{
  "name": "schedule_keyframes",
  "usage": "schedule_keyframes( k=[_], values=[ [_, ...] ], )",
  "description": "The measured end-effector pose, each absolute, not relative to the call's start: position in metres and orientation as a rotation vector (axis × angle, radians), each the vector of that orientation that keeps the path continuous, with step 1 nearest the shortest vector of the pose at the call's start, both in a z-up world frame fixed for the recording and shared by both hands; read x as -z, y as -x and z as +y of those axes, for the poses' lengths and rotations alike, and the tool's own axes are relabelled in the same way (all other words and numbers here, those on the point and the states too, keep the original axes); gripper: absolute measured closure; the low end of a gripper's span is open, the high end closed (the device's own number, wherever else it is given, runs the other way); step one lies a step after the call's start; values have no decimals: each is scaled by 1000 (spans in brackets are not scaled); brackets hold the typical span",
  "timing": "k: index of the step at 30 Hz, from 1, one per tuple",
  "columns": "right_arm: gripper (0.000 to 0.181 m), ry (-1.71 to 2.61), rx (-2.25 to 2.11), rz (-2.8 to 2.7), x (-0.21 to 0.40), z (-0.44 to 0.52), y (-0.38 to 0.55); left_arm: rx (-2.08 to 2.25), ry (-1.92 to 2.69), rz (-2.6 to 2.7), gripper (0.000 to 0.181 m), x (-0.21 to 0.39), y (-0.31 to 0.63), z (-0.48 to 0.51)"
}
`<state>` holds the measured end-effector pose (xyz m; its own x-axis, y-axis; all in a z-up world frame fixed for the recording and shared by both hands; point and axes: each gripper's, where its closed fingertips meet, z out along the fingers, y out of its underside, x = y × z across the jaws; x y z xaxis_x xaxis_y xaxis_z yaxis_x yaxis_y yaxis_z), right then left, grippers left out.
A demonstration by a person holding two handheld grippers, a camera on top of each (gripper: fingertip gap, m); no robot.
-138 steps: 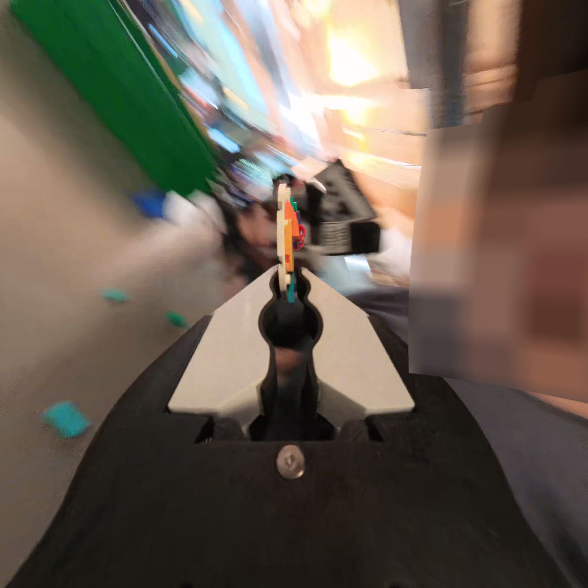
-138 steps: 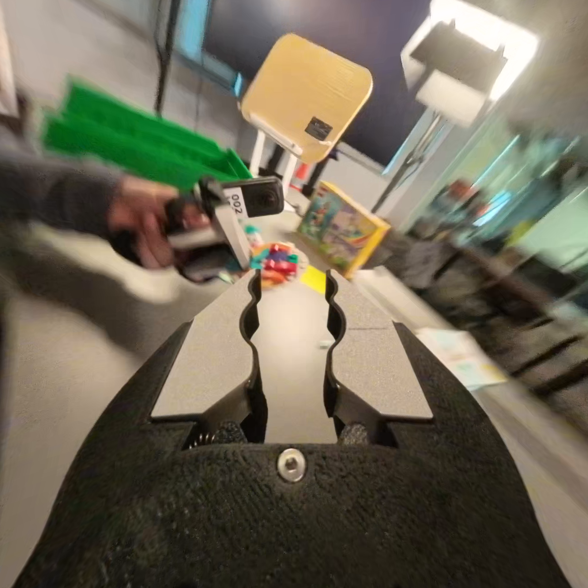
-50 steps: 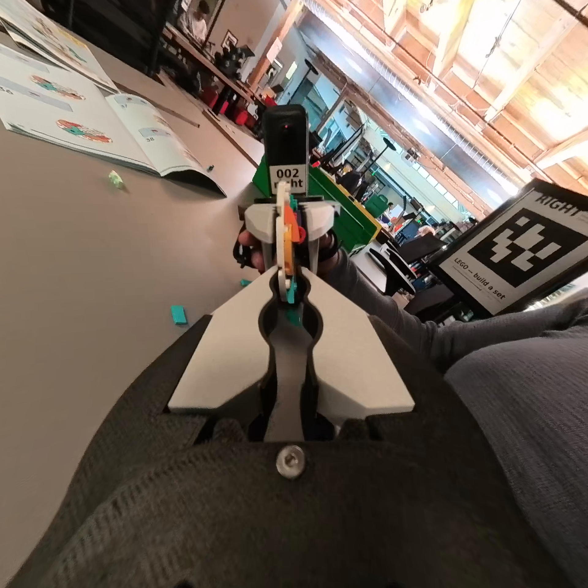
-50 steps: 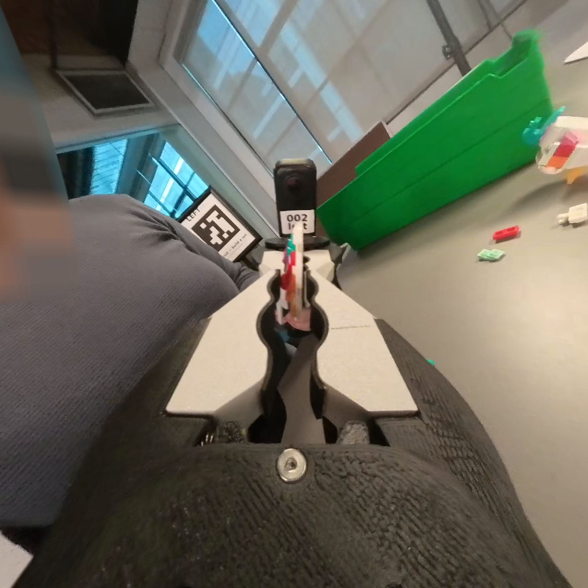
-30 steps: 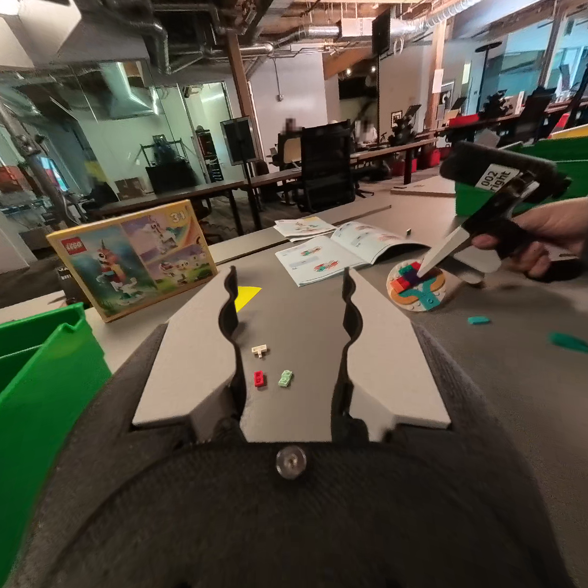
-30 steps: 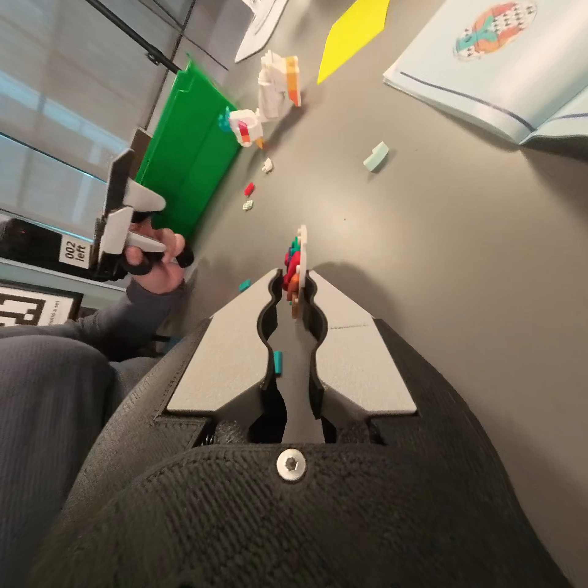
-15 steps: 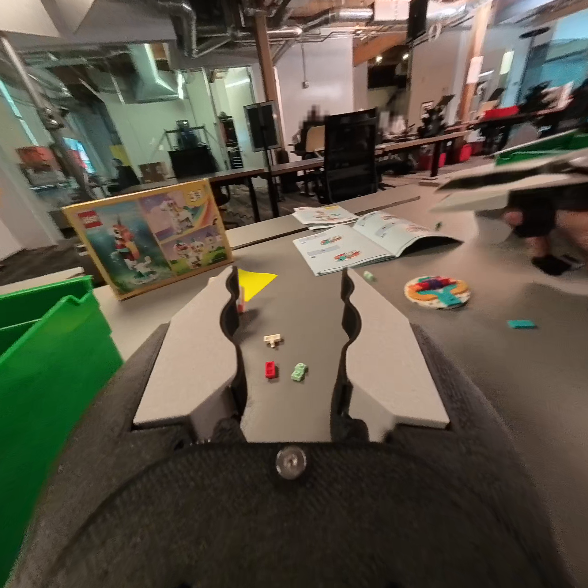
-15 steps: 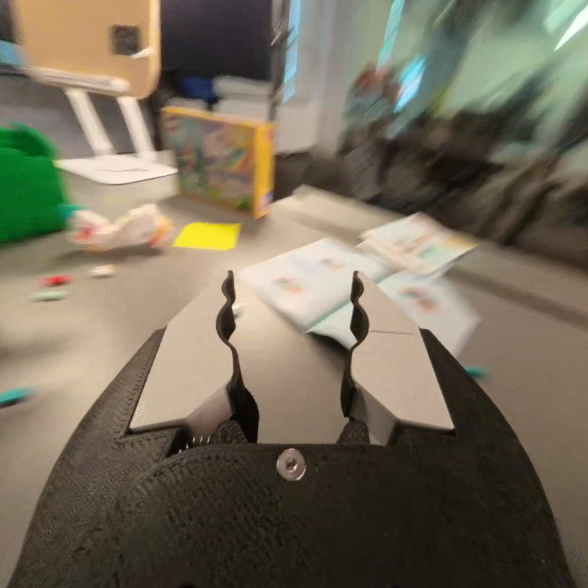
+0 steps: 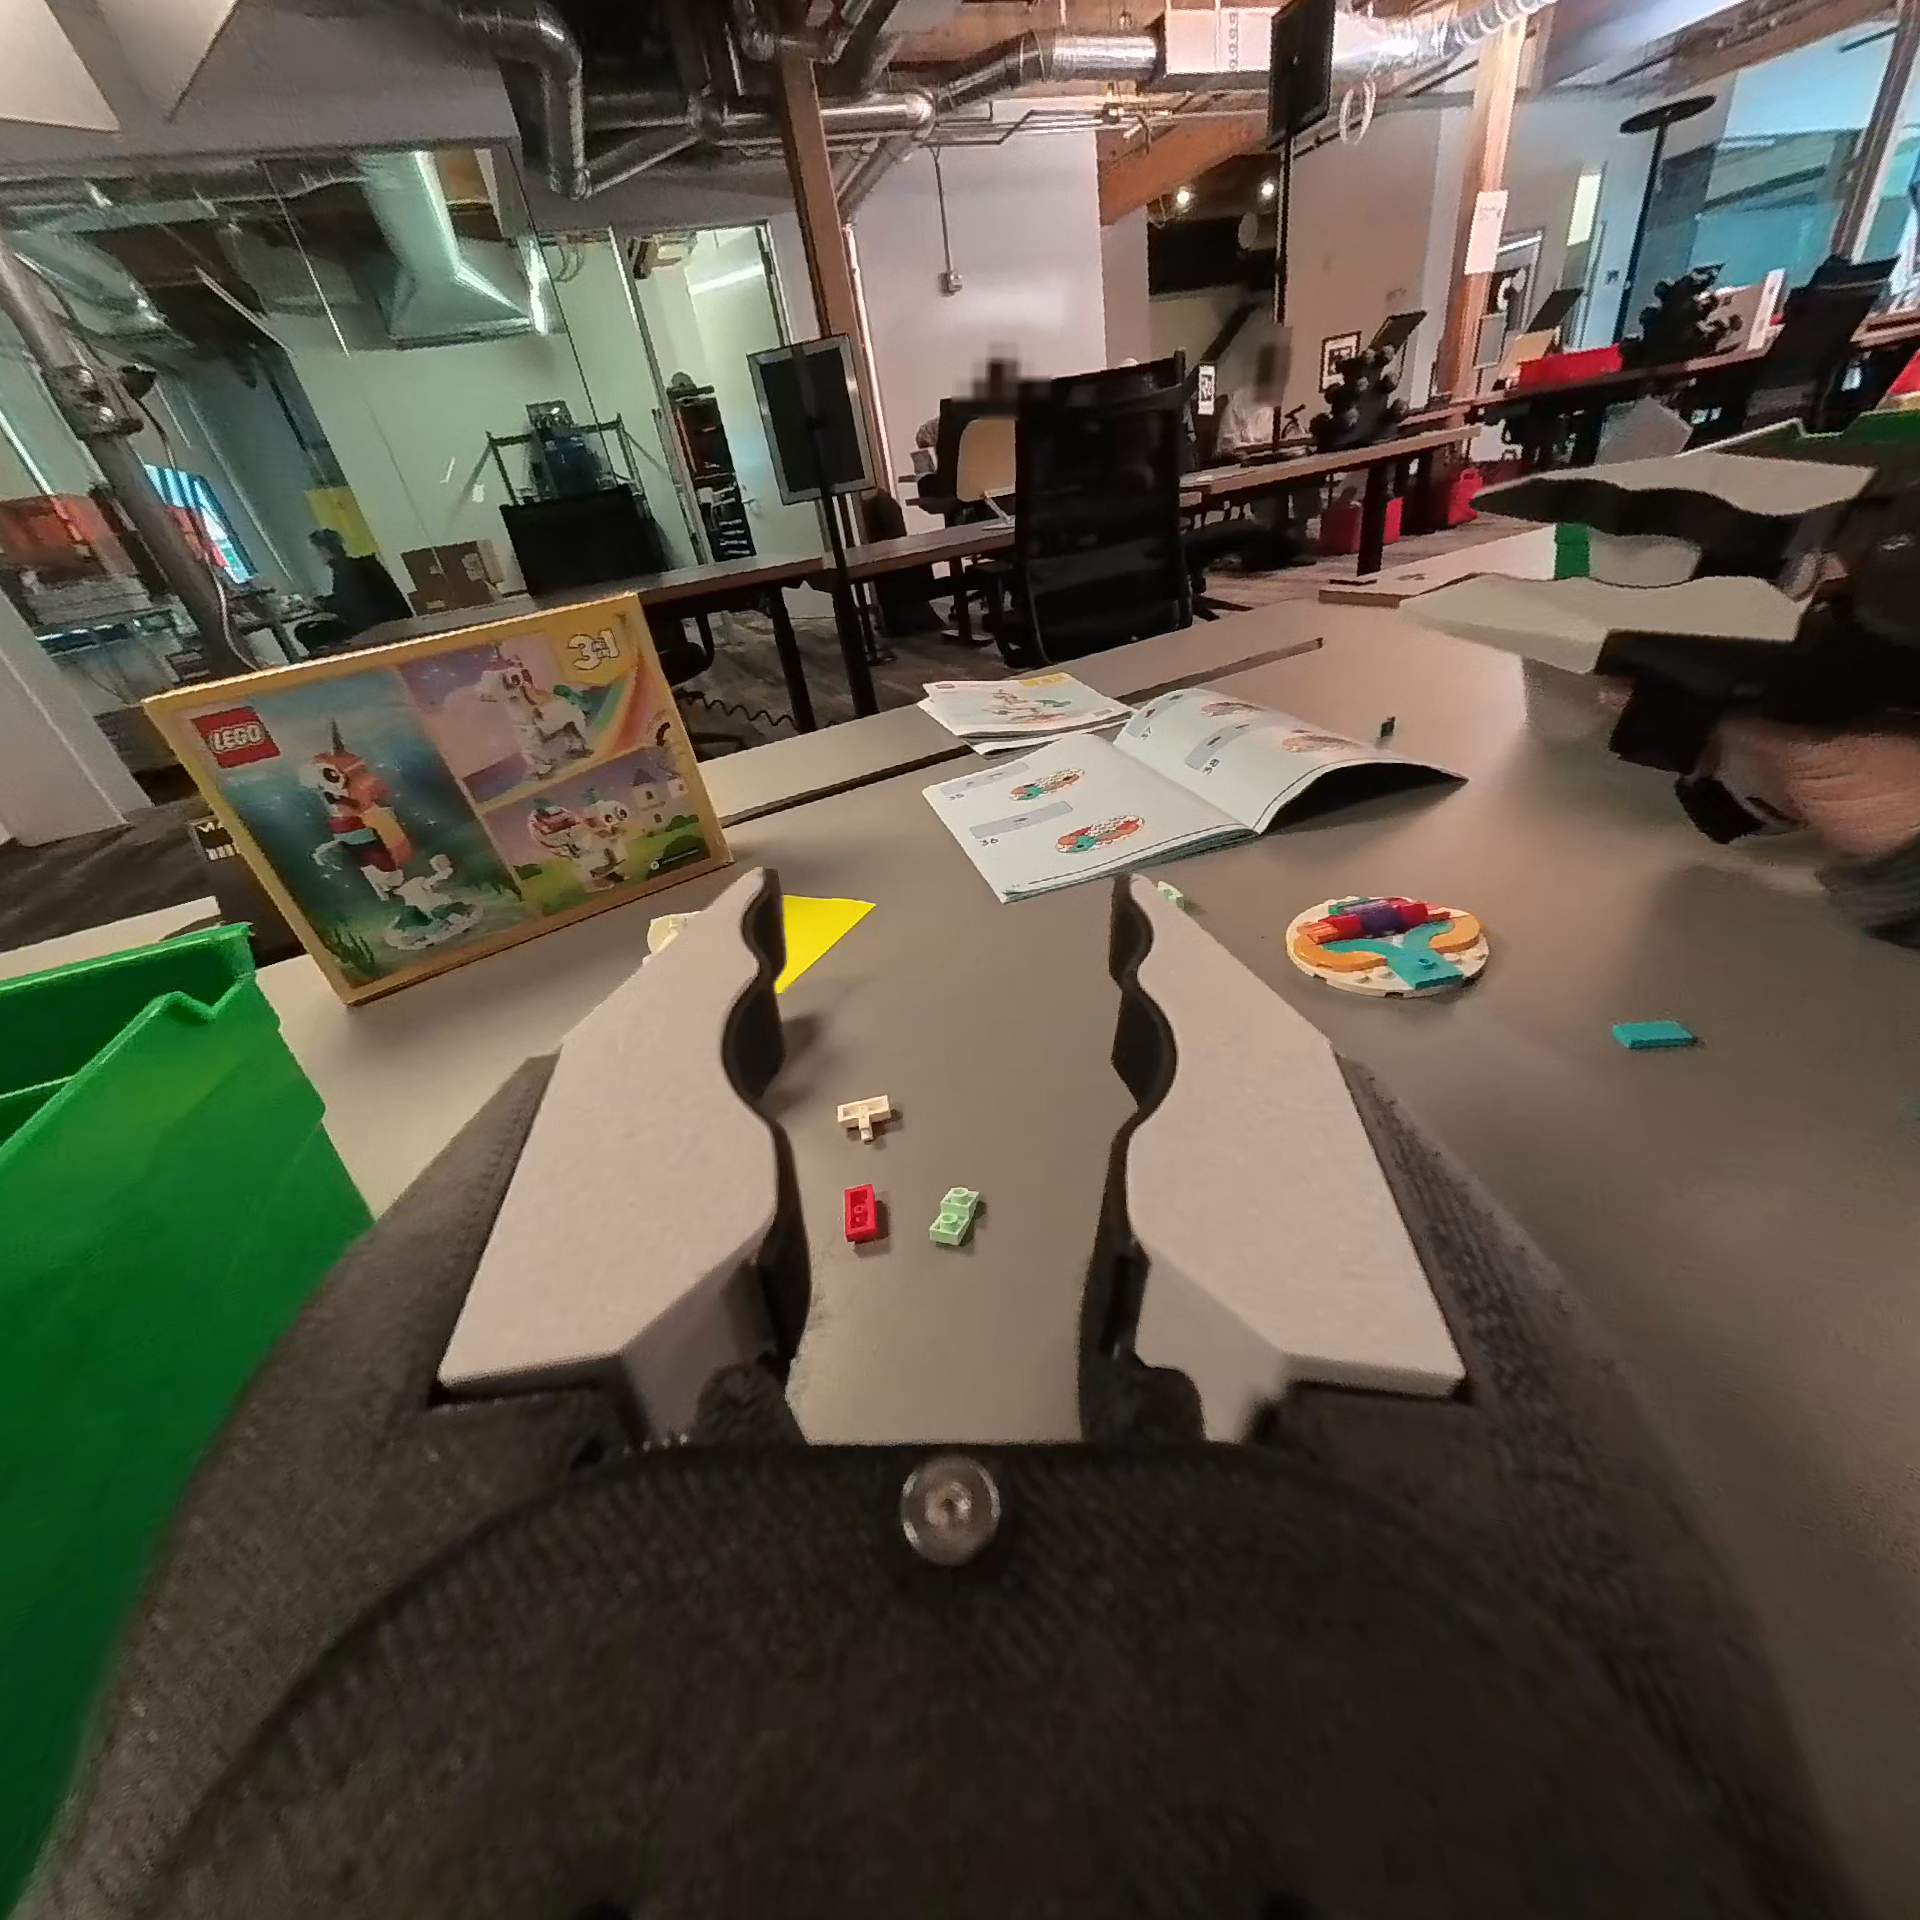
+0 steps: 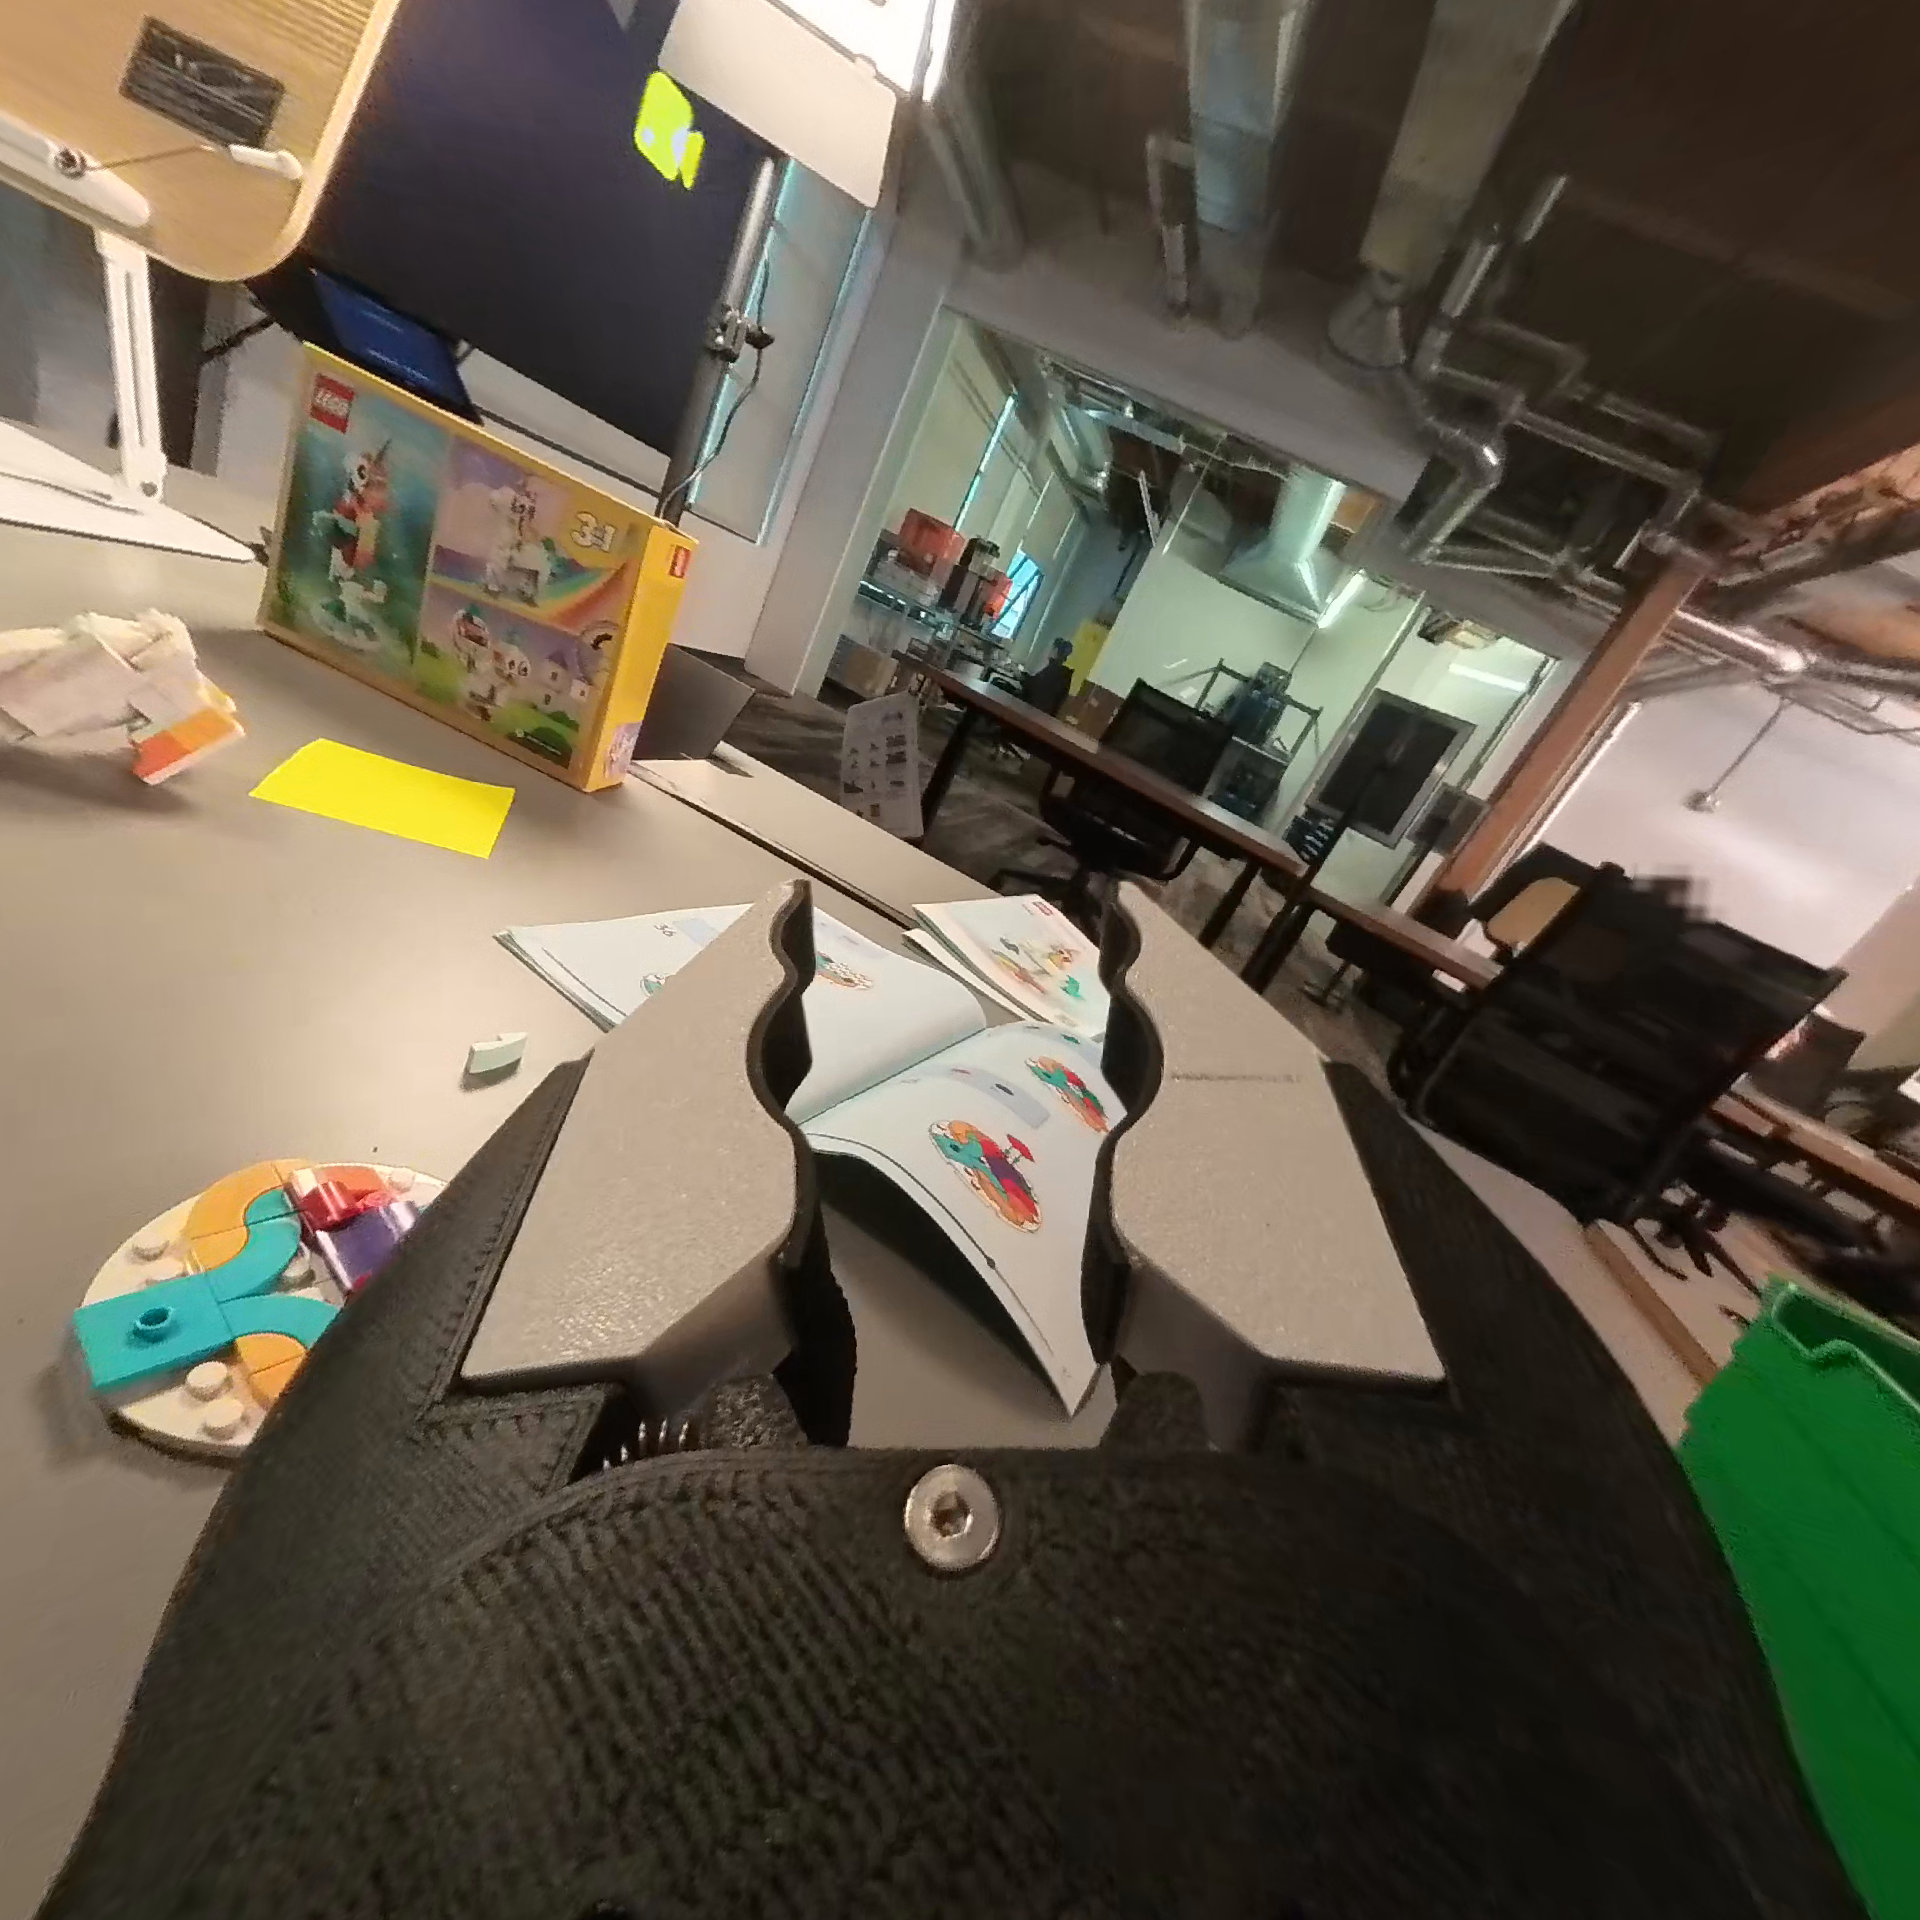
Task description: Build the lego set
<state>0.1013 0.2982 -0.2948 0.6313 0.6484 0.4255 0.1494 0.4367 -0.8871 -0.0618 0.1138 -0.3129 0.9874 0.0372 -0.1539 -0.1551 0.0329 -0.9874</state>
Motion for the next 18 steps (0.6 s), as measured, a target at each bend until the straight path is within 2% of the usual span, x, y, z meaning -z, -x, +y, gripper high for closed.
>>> schedule_keyframes(
  k=[14, 18],
  values=[
    [140, 1147, -367, -877, 302, 303, -102, -80, 1514, 66, 124, 310, 65, 113],
    [140, 1149, -365, -877, 303, 304, -102, -168, 1435, 266, 124, 285, 28, 94]
  ],
)
